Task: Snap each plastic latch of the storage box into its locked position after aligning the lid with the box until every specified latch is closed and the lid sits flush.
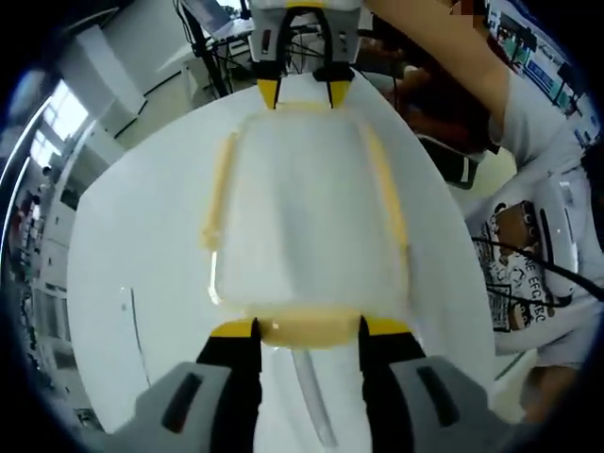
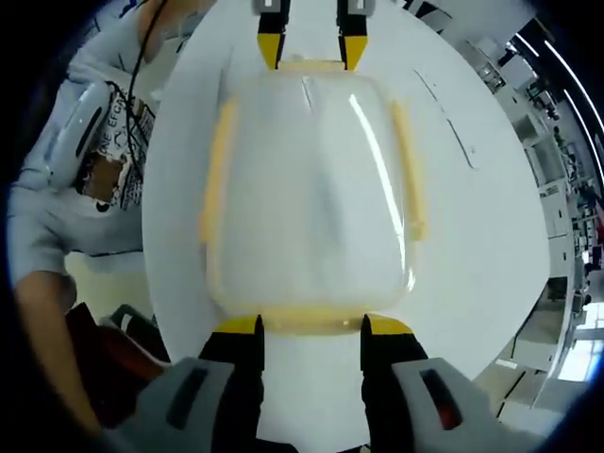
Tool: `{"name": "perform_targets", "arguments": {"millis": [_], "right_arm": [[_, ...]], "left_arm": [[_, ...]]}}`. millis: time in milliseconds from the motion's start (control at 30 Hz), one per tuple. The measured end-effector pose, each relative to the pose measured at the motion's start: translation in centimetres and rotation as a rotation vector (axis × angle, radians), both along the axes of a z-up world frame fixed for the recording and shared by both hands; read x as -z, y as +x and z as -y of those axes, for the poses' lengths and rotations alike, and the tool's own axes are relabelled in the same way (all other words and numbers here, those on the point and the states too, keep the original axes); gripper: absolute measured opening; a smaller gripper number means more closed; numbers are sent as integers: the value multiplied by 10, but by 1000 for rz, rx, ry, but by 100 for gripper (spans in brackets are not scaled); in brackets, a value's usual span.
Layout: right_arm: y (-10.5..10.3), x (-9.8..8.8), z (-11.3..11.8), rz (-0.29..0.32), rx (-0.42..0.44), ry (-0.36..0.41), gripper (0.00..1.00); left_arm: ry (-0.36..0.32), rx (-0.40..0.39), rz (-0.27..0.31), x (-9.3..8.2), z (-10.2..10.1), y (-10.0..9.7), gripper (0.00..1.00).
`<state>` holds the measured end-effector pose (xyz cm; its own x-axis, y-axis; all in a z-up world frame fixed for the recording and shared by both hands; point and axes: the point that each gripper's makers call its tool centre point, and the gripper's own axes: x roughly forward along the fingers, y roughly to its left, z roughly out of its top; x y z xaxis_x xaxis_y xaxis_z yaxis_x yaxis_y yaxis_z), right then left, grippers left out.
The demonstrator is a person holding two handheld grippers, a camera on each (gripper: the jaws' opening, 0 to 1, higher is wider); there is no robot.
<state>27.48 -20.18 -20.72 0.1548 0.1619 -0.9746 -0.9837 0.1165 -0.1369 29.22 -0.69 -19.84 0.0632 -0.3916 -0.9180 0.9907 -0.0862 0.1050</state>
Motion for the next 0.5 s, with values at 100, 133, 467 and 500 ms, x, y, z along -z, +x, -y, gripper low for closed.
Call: {"name": "perform_targets", "arguments": {"millis": [100,133,467,500], "right_arm": [[-1,-5,-10,4,-13,14,39],[-1,-7,-13,5,-16,17,39],[-6,-15,-43,5,-53,18,39],[-6,-16,-45,7,-56,16,39]], "left_arm": [[-5,-6,-1,-3,-10,-3,40],[-5,-7,-1,-3,-12,-4,40],[-15,-38,-8,-11,-41,-16,40],[-16,-41,-7,-11,-43,-17,40]]}}
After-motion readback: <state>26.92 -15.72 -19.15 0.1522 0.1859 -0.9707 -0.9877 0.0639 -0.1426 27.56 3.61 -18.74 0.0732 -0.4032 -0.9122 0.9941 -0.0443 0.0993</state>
